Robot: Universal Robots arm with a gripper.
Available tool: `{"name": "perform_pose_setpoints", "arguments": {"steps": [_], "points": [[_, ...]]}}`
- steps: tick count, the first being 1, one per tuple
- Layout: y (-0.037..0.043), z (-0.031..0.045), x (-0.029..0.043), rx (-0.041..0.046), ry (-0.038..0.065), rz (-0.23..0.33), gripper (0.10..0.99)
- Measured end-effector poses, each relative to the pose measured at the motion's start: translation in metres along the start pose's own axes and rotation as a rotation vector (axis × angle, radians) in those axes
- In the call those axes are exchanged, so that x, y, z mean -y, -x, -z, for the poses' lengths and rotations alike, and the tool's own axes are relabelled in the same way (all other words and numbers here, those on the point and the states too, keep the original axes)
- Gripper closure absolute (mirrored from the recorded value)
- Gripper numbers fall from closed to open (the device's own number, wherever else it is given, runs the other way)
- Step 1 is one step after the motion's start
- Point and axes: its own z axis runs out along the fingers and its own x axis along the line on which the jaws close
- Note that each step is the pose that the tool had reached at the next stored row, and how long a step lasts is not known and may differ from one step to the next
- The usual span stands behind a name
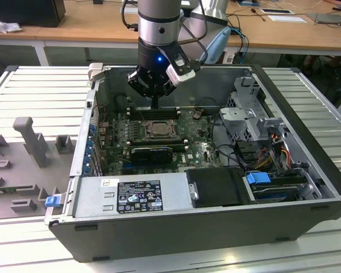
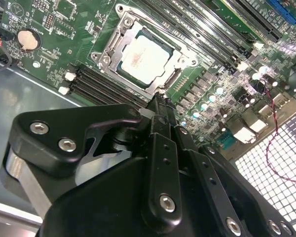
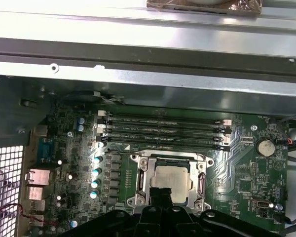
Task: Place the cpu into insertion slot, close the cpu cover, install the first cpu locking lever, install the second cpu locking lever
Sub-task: 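Install the first cpu locking lever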
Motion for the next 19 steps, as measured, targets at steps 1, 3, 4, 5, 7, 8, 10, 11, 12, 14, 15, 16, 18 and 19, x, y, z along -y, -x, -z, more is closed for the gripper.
{"name": "perform_pose_setpoints", "arguments": {"steps": [1, 3, 4, 5, 7, 8, 10, 11, 12, 14, 15, 16, 18, 19], "points": [[-0.0002, -0.0001, 0.0, 0.0, 0.0, 0.002, 0.98], [-0.0002, -0.0002, 0.0, -0.0001, 0.0, 0.004, 0.98], [-0.0002, -0.0002, 0.0, -0.0002, 0.0, 0.005, 0.98], [-0.0002, -0.0002, 0.0, -0.0003, 0.0, 0.006, 0.98], [-0.0004, -0.0004, 0.0, -0.0004, 0.0, 0.009, 0.98], [-0.0007, -0.0004, -0.0001, -0.0004, 0.0, 0.01, 0.98], [-0.0015, -0.0005, -0.0001, -0.0002, 0.0, 0.014, 0.98], [-0.0018, -0.0005, -0.0002, 0.0, 0.0, 0.016, 0.98], [-0.0021, -0.0006, -0.0002, 0.0001, 0.0, 0.017, 0.98], [-0.0031, -0.0005, -0.0002, 0.0001, 0.0, 0.022, 0.98], [-0.0034, -0.0005, -0.0002, -0.0001, 0.0, 0.024, 0.98], [-0.0039, -0.0005, -0.0003, -0.0002, 0.0, 0.026, 0.98], [-0.0045, -0.0005, -0.0003, -0.0004, 0.0, 0.031, 0.98], [-0.0052, -0.0005, -0.0004, -0.0005, 0.0, 0.036, 0.98]]}}
